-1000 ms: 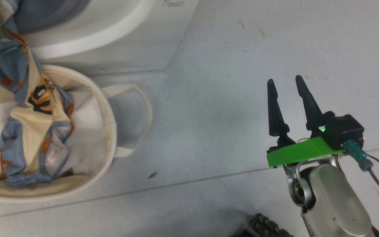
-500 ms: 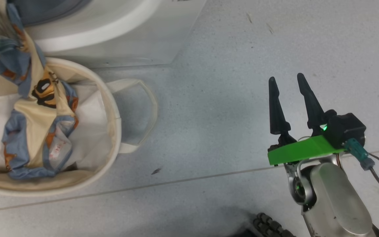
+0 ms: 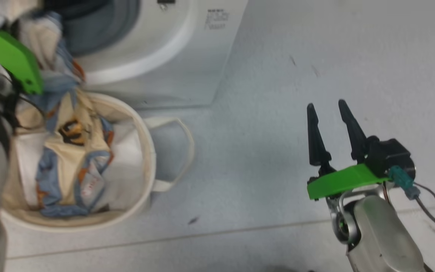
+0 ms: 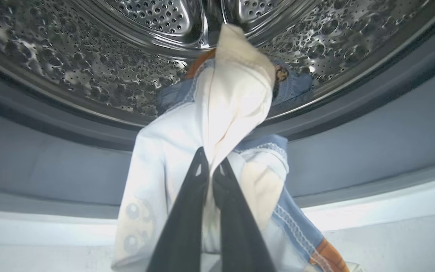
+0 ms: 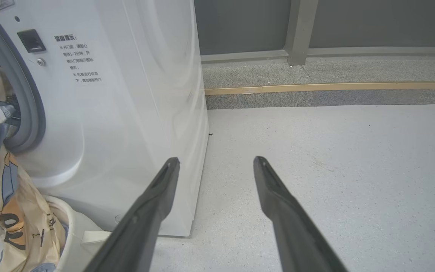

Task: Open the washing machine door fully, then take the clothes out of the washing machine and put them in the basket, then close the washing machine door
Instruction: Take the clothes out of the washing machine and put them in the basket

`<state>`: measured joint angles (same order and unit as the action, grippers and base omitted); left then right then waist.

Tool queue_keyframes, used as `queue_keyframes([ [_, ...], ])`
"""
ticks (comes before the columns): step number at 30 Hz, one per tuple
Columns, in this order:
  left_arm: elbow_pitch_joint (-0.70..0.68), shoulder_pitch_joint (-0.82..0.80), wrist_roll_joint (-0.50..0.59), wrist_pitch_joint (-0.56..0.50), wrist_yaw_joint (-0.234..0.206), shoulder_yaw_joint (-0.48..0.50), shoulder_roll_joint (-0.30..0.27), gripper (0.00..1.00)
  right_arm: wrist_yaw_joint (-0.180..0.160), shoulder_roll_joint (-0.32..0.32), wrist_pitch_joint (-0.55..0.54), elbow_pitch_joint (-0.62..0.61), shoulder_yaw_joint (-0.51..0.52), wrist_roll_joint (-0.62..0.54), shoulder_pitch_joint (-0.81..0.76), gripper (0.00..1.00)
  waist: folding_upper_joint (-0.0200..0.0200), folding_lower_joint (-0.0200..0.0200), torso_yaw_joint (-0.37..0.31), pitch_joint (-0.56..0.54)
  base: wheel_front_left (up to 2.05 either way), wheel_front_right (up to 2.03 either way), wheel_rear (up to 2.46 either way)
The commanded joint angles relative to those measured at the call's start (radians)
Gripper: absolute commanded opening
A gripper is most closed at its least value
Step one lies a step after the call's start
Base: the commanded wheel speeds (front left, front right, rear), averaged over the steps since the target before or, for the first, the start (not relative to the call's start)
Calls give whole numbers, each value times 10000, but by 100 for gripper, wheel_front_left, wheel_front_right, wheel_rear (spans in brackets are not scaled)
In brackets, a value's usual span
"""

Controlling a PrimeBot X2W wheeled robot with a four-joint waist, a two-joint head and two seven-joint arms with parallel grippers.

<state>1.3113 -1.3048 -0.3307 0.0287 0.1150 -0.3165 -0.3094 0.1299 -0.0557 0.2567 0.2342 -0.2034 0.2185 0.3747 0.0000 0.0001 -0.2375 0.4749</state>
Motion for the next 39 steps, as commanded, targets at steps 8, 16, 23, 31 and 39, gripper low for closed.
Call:
queue_keyframes([
  [8,-254,1427,-372,1734,120,96,-96,0,8,38,51,197,-249,-53,-664,100,0,-1,689,-2152,0,0,0],
  [16,-978,3698,-635,2288,153,-257,340,0,8,-192,51,598,-472,188,-1157,100,0,-1,907,-3599,0,0,0],
  [23,-1511,5552,-1158,2327,155,-233,408,0,8,-353,51,729,-696,370,-1339,100,0,-1,709,-4087,0,0,0],
  [31,-1300,6086,-1696,2329,156,215,362,0,8,-533,51,620,-796,352,-1044,100,0,-1,300,-3681,0,0,0],
  [39,-550,5639,-2000,2226,156,272,327,0,8,-605,51,255,-606,192,-678,100,0,-1,-30,-2513,0,0,0],
])
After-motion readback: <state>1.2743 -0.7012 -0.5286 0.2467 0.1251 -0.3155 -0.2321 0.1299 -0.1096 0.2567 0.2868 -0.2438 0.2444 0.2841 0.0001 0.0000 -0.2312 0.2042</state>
